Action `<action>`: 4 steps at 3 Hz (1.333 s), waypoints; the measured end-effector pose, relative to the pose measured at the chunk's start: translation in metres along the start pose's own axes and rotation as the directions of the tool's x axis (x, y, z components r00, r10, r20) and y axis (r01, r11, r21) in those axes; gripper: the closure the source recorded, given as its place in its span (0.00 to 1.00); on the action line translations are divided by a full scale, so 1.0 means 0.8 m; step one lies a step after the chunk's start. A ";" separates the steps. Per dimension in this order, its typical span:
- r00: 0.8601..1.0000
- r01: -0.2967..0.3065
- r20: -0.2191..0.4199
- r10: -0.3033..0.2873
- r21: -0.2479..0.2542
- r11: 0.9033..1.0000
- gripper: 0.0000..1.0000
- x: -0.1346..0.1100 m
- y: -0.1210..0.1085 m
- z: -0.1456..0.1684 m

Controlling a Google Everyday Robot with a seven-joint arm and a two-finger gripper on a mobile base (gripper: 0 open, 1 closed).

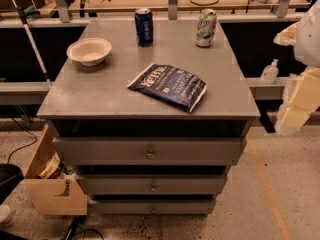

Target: Pick pepsi can

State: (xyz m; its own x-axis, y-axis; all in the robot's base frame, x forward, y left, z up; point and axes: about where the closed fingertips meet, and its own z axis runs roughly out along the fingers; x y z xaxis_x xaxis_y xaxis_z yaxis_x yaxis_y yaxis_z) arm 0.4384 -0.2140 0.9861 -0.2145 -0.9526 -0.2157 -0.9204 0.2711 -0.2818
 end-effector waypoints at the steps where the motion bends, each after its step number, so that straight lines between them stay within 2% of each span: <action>1: 1.000 -0.001 0.003 0.001 0.002 1.000 0.00 -0.001 -0.001 0.000; 2: 0.992 -0.050 0.120 0.041 0.070 0.996 0.00 -0.021 -0.053 0.016; 3: 0.935 -0.197 0.315 0.164 0.075 0.978 0.00 -0.043 -0.110 0.053; 4: 0.758 -0.347 0.583 0.294 -0.022 0.938 0.00 -0.103 -0.155 0.100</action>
Offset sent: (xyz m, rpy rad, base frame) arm 0.1373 0.0141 0.0133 0.3224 -0.2678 -0.0746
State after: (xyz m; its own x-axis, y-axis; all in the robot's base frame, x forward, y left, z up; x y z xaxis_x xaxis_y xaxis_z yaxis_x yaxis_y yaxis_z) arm 0.5963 -0.1583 0.9639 -0.2425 -0.5618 -0.7909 -0.7956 0.5817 -0.1693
